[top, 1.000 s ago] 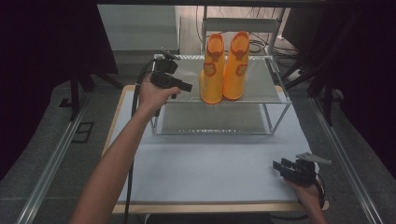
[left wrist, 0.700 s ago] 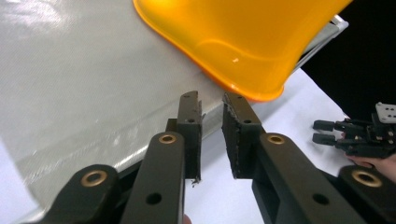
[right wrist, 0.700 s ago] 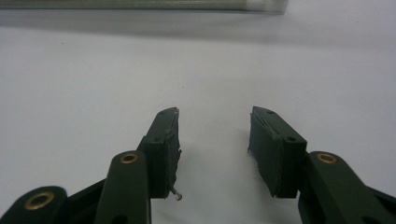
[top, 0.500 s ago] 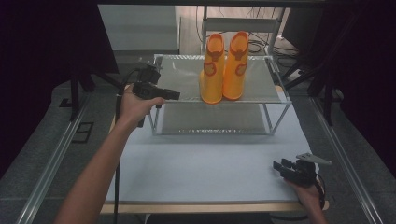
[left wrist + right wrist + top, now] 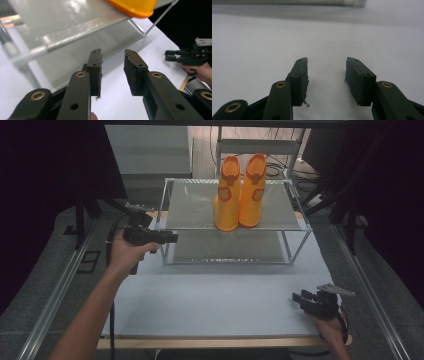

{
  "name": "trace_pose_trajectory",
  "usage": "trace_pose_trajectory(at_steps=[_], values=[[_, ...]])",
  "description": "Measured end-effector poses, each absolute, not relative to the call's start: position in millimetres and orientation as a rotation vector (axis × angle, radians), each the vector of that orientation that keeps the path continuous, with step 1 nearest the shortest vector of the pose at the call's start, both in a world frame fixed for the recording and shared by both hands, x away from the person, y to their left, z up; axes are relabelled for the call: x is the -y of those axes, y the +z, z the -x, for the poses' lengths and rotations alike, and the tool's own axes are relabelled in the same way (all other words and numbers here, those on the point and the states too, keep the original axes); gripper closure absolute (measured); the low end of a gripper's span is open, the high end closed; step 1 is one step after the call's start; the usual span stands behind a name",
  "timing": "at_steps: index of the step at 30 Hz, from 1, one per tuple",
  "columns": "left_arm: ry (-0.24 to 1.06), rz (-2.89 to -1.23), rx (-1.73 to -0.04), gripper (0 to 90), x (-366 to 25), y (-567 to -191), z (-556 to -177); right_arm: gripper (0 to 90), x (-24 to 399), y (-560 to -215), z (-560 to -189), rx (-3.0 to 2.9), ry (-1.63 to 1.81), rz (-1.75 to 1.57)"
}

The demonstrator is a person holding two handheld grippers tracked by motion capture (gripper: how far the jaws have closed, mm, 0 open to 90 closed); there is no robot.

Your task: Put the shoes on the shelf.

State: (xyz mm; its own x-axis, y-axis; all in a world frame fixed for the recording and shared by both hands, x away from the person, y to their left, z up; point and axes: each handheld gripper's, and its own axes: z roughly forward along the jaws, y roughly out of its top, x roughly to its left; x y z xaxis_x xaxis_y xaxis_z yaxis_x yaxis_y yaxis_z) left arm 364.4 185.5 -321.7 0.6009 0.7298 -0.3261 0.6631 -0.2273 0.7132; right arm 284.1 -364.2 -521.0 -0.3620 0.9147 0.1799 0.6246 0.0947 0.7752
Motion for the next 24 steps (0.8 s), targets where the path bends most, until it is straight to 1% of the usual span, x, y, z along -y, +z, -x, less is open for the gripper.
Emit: trace_pose_trajectory(at_steps=[14,24], values=[[0.055,-1.933,-1.156,66.4,-208,-353,-351,51.8,364,-521,-285,-2.033,1.151,-1.511],[0.041,-1.951,-1.164,64.6,-205,-360,-353,51.5,365,-521,-285,-2.036,1.152,-1.511]])
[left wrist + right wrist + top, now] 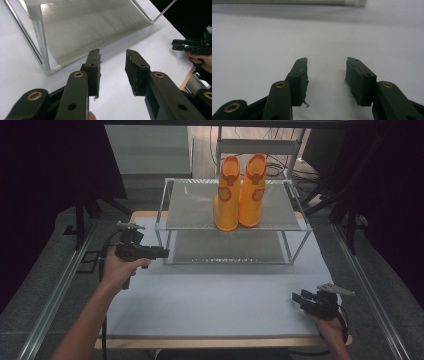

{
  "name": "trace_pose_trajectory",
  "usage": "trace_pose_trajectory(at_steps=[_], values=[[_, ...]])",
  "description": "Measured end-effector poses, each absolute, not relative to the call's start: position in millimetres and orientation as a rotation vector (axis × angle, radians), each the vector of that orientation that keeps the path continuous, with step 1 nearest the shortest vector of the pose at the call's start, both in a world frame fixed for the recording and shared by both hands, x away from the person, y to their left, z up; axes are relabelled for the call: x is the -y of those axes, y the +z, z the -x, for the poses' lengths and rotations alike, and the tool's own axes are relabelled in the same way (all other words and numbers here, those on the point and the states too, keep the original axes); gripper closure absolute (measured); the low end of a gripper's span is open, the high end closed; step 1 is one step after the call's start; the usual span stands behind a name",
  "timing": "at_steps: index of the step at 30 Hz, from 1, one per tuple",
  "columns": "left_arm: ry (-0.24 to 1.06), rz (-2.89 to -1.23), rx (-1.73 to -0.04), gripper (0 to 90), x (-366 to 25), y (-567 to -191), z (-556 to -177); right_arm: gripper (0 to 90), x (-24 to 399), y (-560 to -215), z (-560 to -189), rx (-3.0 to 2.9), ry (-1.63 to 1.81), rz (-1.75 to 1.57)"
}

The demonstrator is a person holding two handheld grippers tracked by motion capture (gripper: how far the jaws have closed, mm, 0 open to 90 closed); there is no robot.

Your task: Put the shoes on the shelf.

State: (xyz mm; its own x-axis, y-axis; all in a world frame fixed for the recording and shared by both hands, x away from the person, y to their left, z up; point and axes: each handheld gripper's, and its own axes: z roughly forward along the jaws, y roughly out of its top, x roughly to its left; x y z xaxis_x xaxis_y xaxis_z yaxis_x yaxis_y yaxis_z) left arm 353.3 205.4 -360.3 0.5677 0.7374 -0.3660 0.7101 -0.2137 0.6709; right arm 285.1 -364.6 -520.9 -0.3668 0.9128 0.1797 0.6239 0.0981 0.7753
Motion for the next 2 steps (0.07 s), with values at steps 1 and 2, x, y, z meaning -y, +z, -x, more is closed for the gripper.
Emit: trace_pose_trajectory(at_steps=[1,2], values=[[0.040,-1.952,-1.166,63.9,-205.2,-361.2,-353.6,51.3,364.6,-520.8,-285.1,-2.037,1.152,-1.511],[0.040,-1.951,-1.166,63.3,-205.2,-362.4,-353.9,50.9,364.5,-520.7,-285.2,-2.037,1.149,-1.509]])
